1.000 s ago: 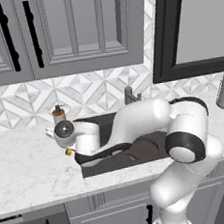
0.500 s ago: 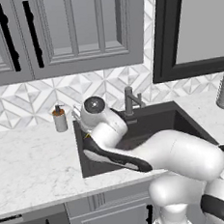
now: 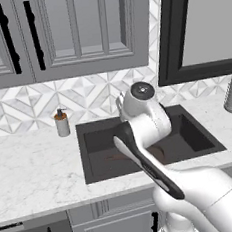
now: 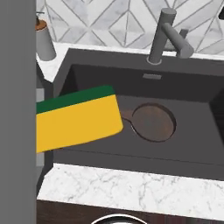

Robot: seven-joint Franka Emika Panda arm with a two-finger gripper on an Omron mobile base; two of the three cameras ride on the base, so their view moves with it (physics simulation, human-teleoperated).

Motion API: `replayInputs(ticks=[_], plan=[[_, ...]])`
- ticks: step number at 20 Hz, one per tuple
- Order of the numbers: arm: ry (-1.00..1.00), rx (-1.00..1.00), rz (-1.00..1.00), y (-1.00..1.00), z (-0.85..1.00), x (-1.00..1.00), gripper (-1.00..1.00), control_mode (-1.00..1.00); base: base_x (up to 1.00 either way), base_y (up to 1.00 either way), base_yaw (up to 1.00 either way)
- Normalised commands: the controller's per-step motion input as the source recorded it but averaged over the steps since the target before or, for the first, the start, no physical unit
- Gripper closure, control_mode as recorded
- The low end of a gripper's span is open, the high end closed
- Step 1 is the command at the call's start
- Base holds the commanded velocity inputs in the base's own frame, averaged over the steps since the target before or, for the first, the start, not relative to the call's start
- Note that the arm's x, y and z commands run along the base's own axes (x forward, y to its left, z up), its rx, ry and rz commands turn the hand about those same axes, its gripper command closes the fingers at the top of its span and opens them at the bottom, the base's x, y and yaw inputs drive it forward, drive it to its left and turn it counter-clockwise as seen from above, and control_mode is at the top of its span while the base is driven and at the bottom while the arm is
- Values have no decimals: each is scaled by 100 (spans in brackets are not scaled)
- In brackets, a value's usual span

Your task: Pick the pan and sponge and place them into the sink. Then turn on the water.

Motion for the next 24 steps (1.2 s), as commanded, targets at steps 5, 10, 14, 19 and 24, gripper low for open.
replayInputs(ticks=[5,10,14,19,24], plan=[[2,21,-21,-100,0,-11,100,-100,0,0,0],[16,25,-6,-100,0,0,100,-100,0,0,0],[22,28,1,-100,-2,14,100,-100,0,0,0],[21,23,2,-92,-22,29,100,-100,0,0,0],[30,19,0,-66,-39,51,100,-100,0,0,0]])
